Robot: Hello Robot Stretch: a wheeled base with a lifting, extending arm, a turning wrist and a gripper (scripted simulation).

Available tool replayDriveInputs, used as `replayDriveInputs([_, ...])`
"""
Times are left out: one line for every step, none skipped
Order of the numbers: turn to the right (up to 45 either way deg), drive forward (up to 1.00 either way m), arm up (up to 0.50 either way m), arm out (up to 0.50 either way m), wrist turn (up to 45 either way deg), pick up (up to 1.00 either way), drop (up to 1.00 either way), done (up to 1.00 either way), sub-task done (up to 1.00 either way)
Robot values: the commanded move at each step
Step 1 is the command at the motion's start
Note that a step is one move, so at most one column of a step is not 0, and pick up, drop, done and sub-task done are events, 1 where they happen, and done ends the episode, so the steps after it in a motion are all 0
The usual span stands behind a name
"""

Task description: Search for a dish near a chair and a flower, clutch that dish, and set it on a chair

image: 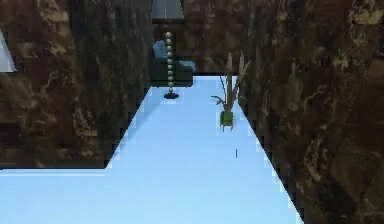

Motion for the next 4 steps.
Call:
replayDriveInputs([-42.0,0.00,0.00,0.00,0.0,0.00,0.00,0.00,0.00])
replayDriveInputs([0.0,0.50,0.00,0.00,0.0,0.00,0.00,0.00,0.00])
replayDriveInputs([-45.0,0.00,0.00,0.00,0.0,0.00,0.00,0.00,0.00])
replayDriveInputs([0.0,1.00,0.00,0.00,0.0,0.00,0.00,0.00,0.00])
